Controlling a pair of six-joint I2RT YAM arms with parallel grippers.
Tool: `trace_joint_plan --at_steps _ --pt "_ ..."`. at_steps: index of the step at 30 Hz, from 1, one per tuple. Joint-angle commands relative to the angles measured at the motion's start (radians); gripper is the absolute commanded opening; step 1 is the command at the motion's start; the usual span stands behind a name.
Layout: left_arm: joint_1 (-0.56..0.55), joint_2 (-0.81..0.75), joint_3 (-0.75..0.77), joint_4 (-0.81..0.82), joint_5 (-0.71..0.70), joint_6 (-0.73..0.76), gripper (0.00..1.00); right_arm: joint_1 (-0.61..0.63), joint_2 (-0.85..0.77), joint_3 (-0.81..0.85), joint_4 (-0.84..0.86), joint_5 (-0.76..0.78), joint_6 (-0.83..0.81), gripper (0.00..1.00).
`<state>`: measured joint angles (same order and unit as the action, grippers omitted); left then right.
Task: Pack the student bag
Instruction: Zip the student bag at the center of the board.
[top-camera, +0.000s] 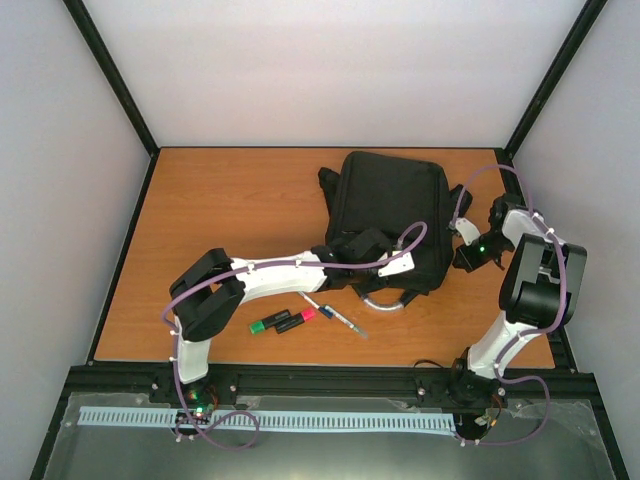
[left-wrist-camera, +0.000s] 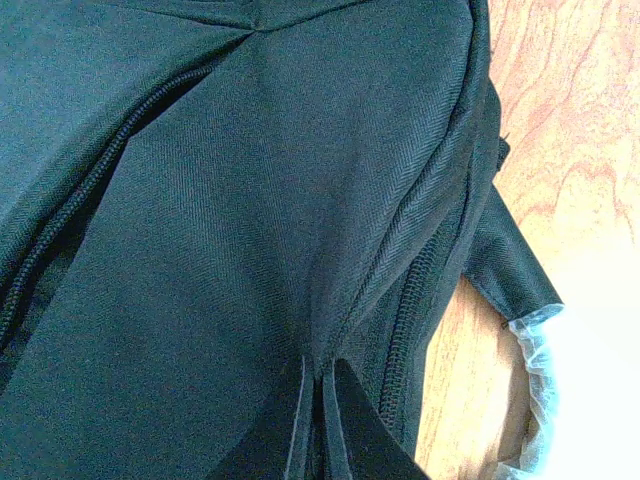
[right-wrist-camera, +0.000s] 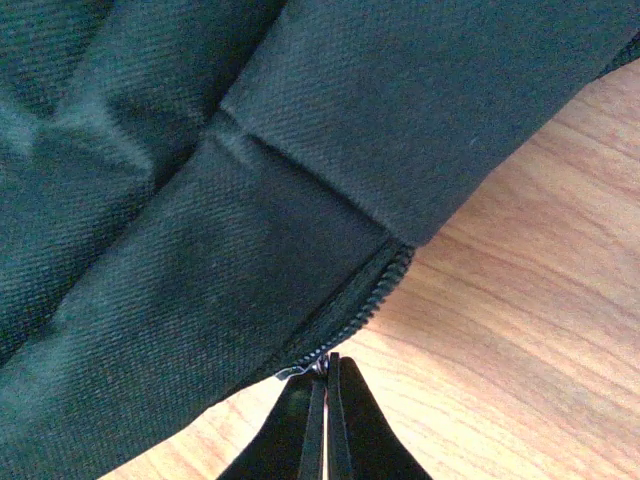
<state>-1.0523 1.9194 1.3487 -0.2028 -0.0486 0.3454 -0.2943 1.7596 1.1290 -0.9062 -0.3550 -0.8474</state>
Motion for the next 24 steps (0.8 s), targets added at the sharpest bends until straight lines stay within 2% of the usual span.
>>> trace_joint_plan --at_steps 1,18,24 --pt "-0.01 -0.048 -0.003 -0.017 -0.003 -0.022 0.01 -0.012 0.033 0.039 0.053 0.025 0.031 0.03" --pt "-0.015 -0.039 -0.011 -0.013 -0.005 -0.021 0.01 -0.013 0.089 0.082 0.114 0.036 0.087 0.03" --pt "-0.02 -0.031 -0.008 -0.003 0.009 -0.03 0.02 -0.012 0.064 0.073 0.105 0.031 0.086 0.03"
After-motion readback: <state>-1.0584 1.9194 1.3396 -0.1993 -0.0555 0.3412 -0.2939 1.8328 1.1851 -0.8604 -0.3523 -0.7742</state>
